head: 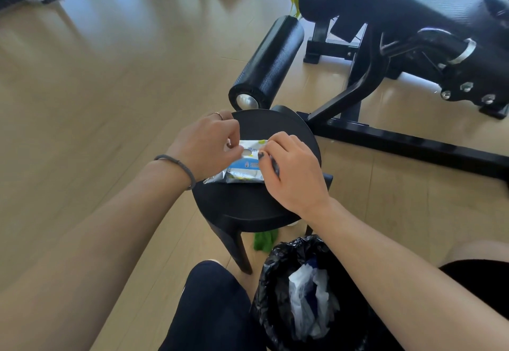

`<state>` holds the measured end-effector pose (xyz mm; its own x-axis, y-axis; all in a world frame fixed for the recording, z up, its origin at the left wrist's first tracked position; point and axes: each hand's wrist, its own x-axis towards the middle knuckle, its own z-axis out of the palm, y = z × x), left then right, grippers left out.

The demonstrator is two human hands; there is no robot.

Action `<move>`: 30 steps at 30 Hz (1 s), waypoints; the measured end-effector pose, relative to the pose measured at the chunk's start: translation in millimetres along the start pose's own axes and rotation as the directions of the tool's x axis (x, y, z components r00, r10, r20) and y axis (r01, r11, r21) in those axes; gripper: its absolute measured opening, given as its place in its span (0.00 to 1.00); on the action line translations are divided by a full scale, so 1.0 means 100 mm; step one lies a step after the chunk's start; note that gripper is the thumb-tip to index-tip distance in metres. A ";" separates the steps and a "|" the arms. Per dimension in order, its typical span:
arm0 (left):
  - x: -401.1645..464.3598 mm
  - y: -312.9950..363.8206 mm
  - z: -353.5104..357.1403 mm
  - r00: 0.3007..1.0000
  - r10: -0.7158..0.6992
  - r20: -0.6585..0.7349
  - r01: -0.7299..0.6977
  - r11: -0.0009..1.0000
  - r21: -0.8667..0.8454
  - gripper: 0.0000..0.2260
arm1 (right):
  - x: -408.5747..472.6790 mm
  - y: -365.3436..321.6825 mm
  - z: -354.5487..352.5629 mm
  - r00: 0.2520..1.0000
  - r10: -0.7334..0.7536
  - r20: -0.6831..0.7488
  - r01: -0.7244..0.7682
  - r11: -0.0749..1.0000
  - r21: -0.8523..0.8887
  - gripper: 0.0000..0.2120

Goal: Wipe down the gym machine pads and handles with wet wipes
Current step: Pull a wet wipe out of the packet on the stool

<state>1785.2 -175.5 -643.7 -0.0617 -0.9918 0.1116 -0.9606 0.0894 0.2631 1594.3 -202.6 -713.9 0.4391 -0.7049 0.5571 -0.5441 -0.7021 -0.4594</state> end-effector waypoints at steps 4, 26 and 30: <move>-0.01 -0.01 -0.02 1.000 0.030 -0.001 -0.030 0.998 -0.052 0.03 | 0.00 0.00 0.00 1.000 -0.002 0.003 0.002 1.000 -0.010 0.11; 0.17 0.32 -0.06 0.943 0.263 0.205 -0.332 0.787 0.520 0.12 | 0.00 -0.03 0.00 1.000 -0.003 0.003 0.003 1.000 0.000 0.10; 0.18 0.26 0.01 0.933 0.324 0.155 -0.357 0.796 0.489 0.12 | 0.00 -0.02 0.00 1.000 -0.008 -0.005 0.008 1.000 -0.003 0.10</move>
<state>1759.1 -191.3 -636.0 -0.4107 -0.9108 0.0410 -0.8749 0.3811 -0.2989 1595.9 -201.2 -712.6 0.4398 -0.6987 0.5643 -0.5427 -0.7074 -0.4529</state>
